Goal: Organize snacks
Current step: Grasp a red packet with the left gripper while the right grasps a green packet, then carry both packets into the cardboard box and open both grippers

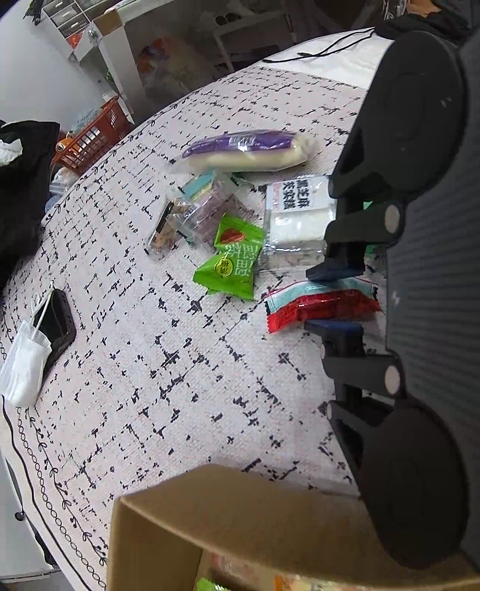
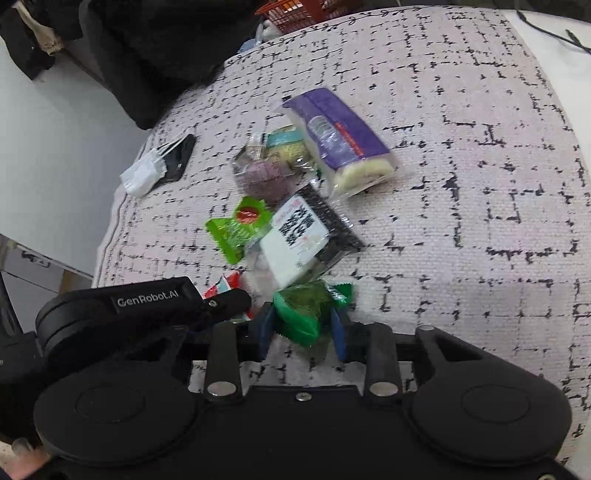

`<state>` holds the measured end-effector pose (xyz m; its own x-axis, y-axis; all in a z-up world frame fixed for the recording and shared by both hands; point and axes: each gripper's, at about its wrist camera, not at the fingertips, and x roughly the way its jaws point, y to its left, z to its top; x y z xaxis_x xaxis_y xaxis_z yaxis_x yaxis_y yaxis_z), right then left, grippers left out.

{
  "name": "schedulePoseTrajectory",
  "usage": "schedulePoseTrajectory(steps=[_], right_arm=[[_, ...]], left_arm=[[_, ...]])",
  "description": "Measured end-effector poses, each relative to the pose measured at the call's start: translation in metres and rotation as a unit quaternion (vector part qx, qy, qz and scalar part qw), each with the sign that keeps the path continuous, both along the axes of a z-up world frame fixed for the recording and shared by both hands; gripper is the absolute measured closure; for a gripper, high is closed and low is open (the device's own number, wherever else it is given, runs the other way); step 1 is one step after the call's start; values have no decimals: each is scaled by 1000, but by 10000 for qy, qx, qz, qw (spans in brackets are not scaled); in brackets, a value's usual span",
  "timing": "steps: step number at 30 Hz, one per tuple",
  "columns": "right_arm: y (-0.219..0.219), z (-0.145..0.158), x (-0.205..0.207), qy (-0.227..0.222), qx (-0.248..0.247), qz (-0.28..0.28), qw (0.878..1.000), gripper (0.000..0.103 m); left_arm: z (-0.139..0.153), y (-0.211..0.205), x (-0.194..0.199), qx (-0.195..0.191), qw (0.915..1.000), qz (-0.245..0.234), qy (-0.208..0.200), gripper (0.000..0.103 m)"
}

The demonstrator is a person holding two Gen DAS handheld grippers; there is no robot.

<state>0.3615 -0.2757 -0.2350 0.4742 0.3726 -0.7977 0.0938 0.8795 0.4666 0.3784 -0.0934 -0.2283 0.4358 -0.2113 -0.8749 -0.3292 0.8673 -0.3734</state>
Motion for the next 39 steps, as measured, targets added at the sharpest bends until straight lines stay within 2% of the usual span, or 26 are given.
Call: schedulePoseTrajectory(steps=[8,20,39], right_arm=[[2,18,-14,-260,-59,101,9996,76],[6,48,-44,-568,-435,122,9974,76],[57,98,-91,-1155,-862,438,9886,76]], left_arm=[[29,6,-17,91,9998,-23,-187,82],[66,12,-53,209,9989,-128,-411,82],[110,65,-113,310,9976,40,-617,82]])
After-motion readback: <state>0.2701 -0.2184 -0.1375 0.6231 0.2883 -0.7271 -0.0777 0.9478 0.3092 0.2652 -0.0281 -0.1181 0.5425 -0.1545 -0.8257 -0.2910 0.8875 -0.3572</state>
